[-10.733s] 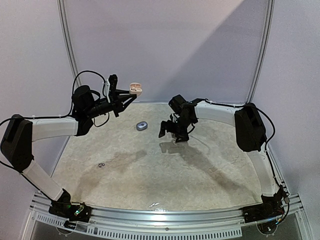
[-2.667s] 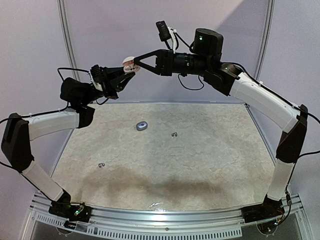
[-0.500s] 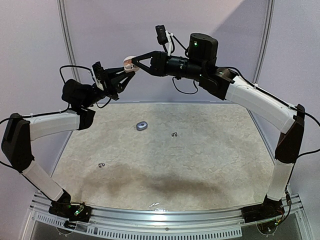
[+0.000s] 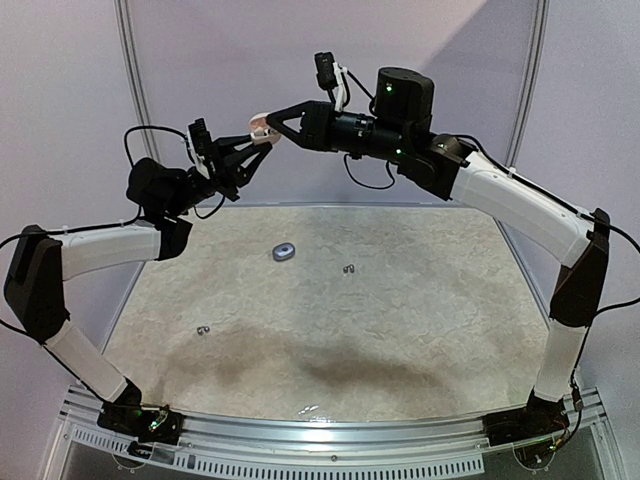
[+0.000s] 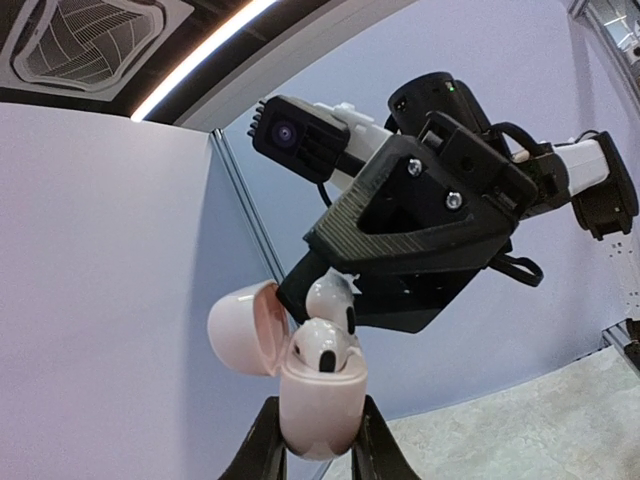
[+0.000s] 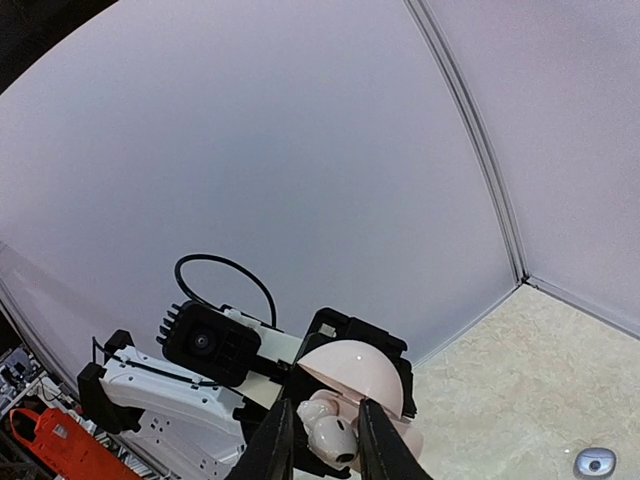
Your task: Insert the wireless bluetooth earbuds into the charging case
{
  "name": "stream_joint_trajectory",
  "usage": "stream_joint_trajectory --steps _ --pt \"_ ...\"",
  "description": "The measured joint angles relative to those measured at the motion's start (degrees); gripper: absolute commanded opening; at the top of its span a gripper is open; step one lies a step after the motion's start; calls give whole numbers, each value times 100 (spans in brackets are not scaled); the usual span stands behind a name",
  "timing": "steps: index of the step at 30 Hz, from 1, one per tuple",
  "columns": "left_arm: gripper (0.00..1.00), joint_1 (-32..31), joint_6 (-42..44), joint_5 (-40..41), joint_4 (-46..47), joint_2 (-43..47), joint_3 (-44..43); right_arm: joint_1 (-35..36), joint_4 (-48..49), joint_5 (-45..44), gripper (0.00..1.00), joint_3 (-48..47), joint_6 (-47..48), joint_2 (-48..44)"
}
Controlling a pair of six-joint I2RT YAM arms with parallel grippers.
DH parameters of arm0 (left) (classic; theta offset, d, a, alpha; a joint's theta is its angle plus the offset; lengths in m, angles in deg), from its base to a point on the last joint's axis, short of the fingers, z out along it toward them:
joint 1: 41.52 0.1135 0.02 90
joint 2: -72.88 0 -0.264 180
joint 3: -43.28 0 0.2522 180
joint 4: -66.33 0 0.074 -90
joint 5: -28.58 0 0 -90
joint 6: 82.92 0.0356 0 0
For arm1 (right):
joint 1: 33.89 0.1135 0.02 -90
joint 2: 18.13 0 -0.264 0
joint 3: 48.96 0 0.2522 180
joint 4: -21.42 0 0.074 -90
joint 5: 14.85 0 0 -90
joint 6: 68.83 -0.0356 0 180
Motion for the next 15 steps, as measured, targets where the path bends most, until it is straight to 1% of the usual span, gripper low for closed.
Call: stream_joint_trajectory --steps 6,15 --pt "0 2 -33 79 -76 -2 0 0 -157 -227 25 -57 33 0" --pt "0 4 -125 70 17 -2 0 -35 -516 -824 31 -133 249 -2"
